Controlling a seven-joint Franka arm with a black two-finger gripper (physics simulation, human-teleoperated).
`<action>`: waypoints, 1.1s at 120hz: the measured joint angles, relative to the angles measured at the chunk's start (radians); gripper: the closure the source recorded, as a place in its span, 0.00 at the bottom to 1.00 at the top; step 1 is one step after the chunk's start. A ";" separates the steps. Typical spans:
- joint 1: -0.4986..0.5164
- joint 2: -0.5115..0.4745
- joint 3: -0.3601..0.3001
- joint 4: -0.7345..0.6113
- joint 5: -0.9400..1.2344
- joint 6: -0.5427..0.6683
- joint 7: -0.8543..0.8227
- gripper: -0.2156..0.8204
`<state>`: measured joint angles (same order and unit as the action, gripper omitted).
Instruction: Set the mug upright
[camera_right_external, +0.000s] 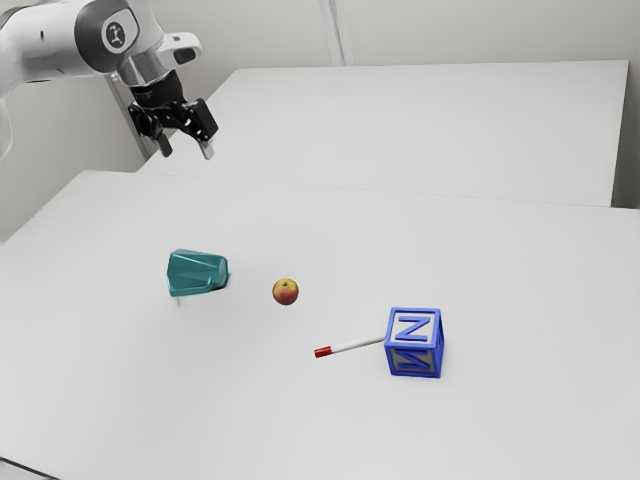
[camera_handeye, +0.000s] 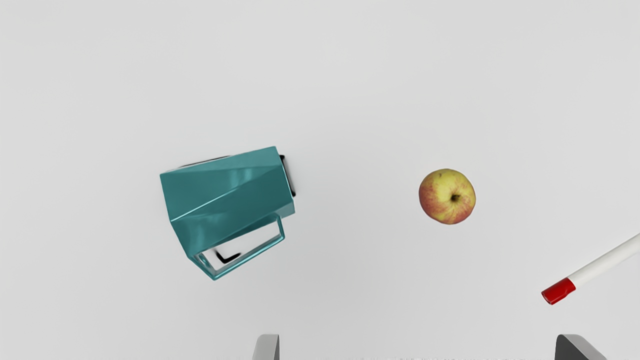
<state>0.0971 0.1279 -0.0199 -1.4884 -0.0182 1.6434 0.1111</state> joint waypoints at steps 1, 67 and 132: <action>0.000 0.000 0.000 0.000 0.000 0.000 0.001 0.21; -0.015 -0.002 0.044 -0.002 -0.031 -0.019 0.030 0.21; 0.140 0.086 0.333 -0.157 -0.579 -0.132 0.267 0.21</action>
<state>0.2372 0.2135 0.3127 -1.6455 -0.5968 1.5112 0.3785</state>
